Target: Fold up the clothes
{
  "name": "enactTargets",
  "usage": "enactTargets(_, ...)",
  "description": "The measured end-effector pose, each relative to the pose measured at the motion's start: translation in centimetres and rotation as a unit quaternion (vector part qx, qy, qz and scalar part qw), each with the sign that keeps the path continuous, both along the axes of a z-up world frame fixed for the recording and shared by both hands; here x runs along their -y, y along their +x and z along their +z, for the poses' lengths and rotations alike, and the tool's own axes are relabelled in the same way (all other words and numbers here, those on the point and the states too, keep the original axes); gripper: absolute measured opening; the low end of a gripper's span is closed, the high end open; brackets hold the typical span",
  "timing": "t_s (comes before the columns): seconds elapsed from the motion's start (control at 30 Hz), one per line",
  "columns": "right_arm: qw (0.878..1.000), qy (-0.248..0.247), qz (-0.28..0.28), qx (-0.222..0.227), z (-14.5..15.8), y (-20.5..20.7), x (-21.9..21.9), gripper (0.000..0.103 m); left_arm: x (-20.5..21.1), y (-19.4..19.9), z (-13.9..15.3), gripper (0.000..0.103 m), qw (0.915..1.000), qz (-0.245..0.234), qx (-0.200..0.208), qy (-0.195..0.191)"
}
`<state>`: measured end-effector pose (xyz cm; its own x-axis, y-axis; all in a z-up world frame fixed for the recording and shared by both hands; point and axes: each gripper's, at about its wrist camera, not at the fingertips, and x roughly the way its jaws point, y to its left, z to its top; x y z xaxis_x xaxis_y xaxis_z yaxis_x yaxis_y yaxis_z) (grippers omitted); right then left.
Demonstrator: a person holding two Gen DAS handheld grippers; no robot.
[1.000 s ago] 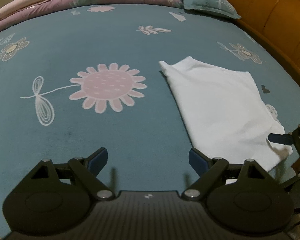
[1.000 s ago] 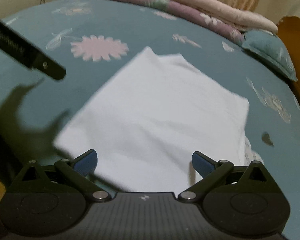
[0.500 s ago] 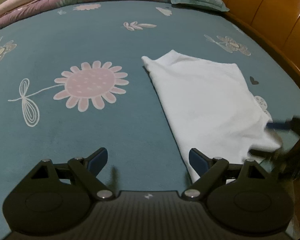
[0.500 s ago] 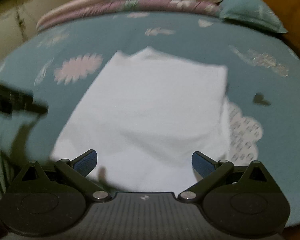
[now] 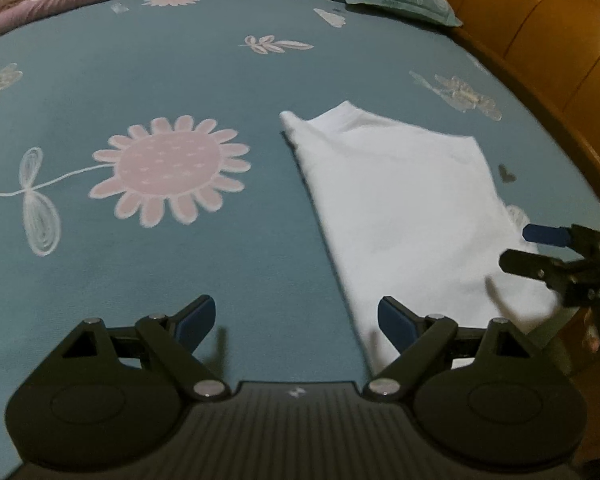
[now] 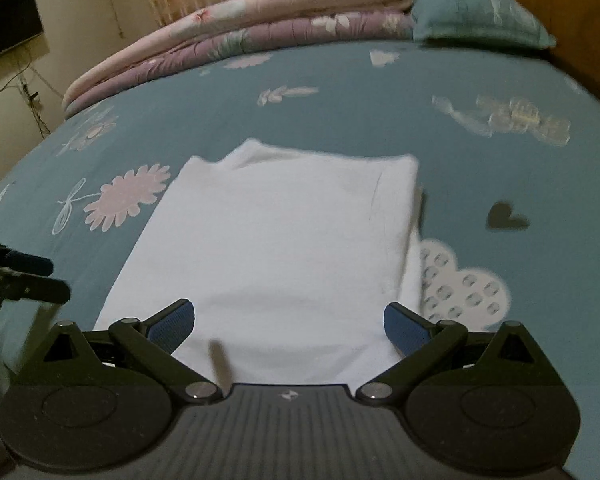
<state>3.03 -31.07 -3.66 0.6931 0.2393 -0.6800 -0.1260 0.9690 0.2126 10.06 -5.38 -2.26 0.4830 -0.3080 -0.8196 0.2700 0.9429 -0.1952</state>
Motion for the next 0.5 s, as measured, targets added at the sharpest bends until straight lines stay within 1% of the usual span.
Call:
enactTargets(0.07, 1.000, 0.018, 0.004, 0.015, 0.6, 1.0, 0.6, 0.103, 0.6, 0.6, 0.0, 0.088, 1.0000, 0.004, 0.003, 0.000)
enactTargets(0.17, 0.999, 0.032, 0.006, 0.025, 0.8, 3.7, 0.8, 0.103, 1.3, 1.2, 0.0, 0.088, 1.0000, 0.000, 0.001, -0.003)
enactTargets(0.27, 1.000, 0.018, 0.006, 0.012, -0.5, 6.9, 0.8, 0.103, 1.2, 1.3, -0.2, 0.088, 0.9998, -0.004, -0.014, -0.014)
enactTargets(0.33, 1.000, 0.016, -0.011, -0.010, -1.6, 8.4, 1.3, 0.103, 0.8, 1.5, -0.4, 0.088, 0.9995, 0.001, -0.021, -0.022)
enactTargets(0.4, 0.999, 0.030, -0.021, -0.008, -1.2, 7.9, 2.1, 0.103, 0.5, 1.7, -0.5, 0.088, 0.9992, 0.007, -0.024, -0.031)
enactTargets(0.47, 0.999, 0.045, -0.030, -0.004, -0.7, 7.1, 3.0, 0.103, 0.1, 2.0, -0.5, 0.088, 0.9983, 0.009, -0.025, -0.053)
enactTargets(0.5, 0.998, 0.045, -0.037, -0.001, -0.5, 6.4, 3.4, 0.103, 0.0, 2.1, -0.5, 0.088, 0.9973, 0.008, -0.027, -0.068)
